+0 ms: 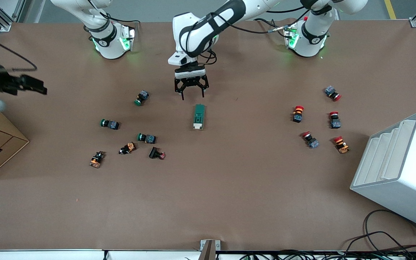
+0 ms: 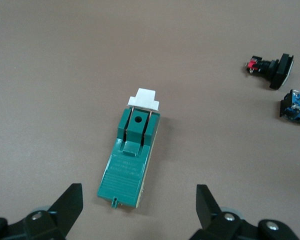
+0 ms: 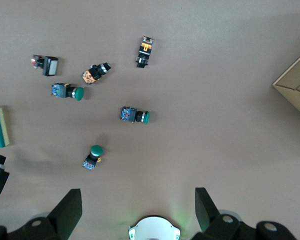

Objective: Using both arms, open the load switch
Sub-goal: 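Reach the right gripper to the switch base while the left gripper hovers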

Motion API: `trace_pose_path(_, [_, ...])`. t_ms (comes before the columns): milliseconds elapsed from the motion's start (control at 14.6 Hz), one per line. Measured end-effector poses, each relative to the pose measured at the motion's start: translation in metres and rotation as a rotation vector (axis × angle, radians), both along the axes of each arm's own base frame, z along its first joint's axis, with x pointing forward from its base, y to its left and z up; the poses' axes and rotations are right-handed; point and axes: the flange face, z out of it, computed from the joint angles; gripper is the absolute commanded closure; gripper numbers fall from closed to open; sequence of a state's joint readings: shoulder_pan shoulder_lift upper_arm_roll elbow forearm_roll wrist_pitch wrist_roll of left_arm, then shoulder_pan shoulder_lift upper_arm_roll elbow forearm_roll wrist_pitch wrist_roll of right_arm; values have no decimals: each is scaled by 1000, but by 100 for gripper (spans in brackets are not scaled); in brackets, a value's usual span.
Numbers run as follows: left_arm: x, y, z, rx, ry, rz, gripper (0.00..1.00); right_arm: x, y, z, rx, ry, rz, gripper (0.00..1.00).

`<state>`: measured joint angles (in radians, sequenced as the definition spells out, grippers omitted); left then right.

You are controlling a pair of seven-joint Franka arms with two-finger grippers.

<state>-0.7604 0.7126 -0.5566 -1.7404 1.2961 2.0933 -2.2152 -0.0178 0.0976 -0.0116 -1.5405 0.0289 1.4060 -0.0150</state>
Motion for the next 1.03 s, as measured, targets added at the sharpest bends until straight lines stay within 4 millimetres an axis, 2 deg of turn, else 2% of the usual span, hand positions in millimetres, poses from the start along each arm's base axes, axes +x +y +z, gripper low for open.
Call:
trace_pose_path(137, [-6, -1, -11, -8, -47, -10, 1, 16, -8, -30, 1, 35, -15, 0])
trace_pose_path(274, [-7, 2, -26, 13, -95, -34, 2, 24, -6, -42, -2, 44, -37, 0])
trace_pose_path(342, [-7, 4, -34, 19, -109, -43, 2, 26, 1, -46, -12, 46, -74, 0])
trace_pose_path(479, [-10, 8, -49, 42, -127, -51, 1, 31, 35, -56, -42, 56, -142, 0])
trace_pose_path(821, [-30, 18, -67, 57, -187, -72, 1, 36, 149, -105, -126, 105, -353, 0])
trace_pose_path(1026, [-41, 23, -76, 80, -223, -100, 3, 36, 194, -141, -172, 140, -511, 0])
